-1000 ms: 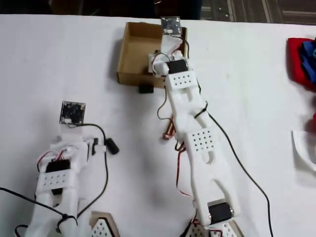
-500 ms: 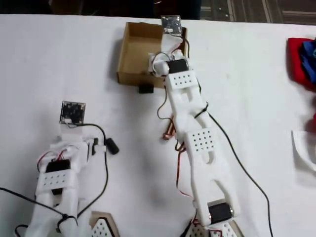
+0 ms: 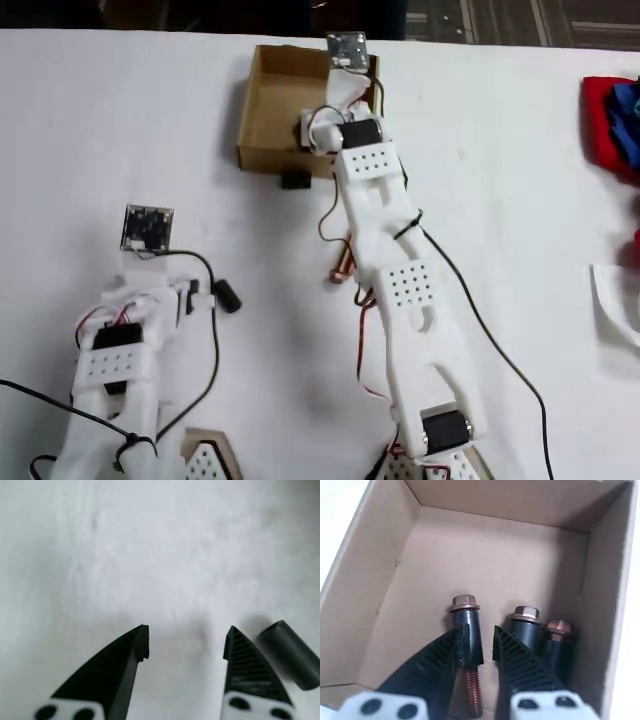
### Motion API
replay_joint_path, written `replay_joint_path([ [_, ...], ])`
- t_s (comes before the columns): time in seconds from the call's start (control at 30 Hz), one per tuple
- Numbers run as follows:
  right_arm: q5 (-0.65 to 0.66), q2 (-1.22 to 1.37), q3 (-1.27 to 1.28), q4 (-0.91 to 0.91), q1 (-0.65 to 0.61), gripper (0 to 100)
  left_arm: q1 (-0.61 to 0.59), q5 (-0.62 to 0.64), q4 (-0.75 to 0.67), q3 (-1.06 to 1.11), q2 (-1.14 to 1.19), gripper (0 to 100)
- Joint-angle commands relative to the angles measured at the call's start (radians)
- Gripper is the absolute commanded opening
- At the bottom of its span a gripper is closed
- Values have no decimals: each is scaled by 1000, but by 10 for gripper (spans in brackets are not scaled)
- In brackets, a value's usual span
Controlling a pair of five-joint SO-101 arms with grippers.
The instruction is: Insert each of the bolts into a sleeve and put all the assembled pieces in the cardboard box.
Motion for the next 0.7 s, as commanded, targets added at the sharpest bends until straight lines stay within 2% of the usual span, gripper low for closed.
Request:
replay_joint_path([
  [0.0,-3,-85,-34,-12,-33,62,11,-3,-15,-41,3,256],
  [0.23,5,5,-37,-90,-64,62,11,-3,-15,-39,3,256],
  [0.33,78,24,-37,-90,-67,60,11,-3,-15,-39,3,256],
  [0.67,103,47,-37,-113,-19,60,11,-3,-15,-39,3,256],
])
